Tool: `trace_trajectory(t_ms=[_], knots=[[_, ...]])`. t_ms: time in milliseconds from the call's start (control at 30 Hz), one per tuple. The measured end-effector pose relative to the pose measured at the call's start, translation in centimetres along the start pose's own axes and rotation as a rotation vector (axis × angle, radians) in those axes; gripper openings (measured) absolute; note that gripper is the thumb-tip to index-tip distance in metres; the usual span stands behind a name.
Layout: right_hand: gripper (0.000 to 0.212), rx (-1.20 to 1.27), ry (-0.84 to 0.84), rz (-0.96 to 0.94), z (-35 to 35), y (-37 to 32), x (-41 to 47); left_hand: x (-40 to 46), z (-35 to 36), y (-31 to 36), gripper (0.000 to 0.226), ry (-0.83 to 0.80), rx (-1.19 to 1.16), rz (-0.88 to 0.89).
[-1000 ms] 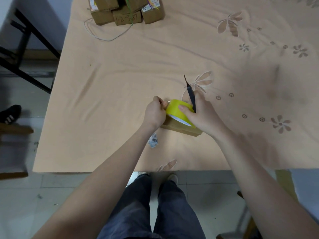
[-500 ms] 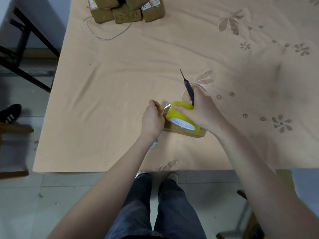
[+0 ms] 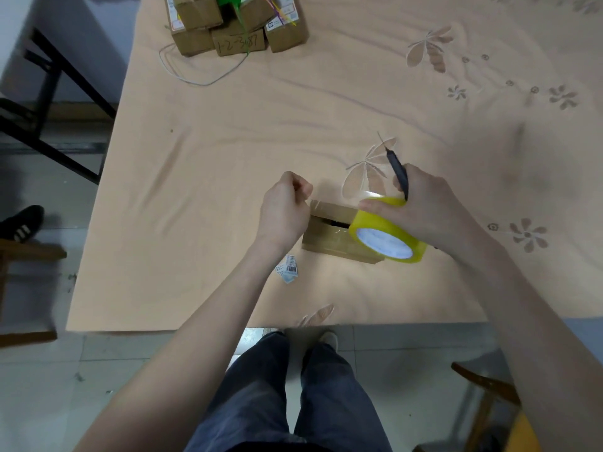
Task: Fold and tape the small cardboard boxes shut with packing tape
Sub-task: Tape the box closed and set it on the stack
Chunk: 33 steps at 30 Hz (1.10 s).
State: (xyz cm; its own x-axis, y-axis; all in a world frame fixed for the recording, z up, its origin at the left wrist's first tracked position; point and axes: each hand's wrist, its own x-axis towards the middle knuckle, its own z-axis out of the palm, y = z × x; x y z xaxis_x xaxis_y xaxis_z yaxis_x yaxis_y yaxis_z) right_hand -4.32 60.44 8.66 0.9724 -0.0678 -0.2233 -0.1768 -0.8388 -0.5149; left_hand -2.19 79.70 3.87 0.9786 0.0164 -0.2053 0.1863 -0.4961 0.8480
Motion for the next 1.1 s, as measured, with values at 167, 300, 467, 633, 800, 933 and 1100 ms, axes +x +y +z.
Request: trace_trajectory(t_ms=[167,300,467,633,800,933,1100], knots=[[0.035,0.244,-0.085,0.045,-1.7,1.5,-1.1,0.7,-0.2,-1.8,0.019,0.002,-0.032,-0.081],[0.034,0.368,-0.061,0.056,-1.5,2.3,-1.6,0.6,0.5,-2.7,0.015,-0.009,-0.046,-0.117],[0.040,0.235,0.142,0.050,-0.3,2.3,-1.3,0.3,1.3,-3.0,0.023,0.009,-0.119,-0.130],[0.046,-0.050,0.133,-0.010,0.6,3.0,-1.0,0.2,1.4,-3.4,0.018,0.064,-0.068,-0.124],[0.047,-0.191,0.079,0.070,1.1,4.7,-1.1,0.6,1.3,-4.0,0.018,-0.006,-0.051,-0.162],[0.051,-0.170,0.051,0.126,0.8,5.1,-0.5,0.7,1.6,-3.7,0.014,-0.072,-0.124,-0.190],[0.050,-0.187,0.024,0.154,0.8,5.3,0.3,0.8,1.2,-3.8,0.024,-0.096,-0.151,-0.172]])
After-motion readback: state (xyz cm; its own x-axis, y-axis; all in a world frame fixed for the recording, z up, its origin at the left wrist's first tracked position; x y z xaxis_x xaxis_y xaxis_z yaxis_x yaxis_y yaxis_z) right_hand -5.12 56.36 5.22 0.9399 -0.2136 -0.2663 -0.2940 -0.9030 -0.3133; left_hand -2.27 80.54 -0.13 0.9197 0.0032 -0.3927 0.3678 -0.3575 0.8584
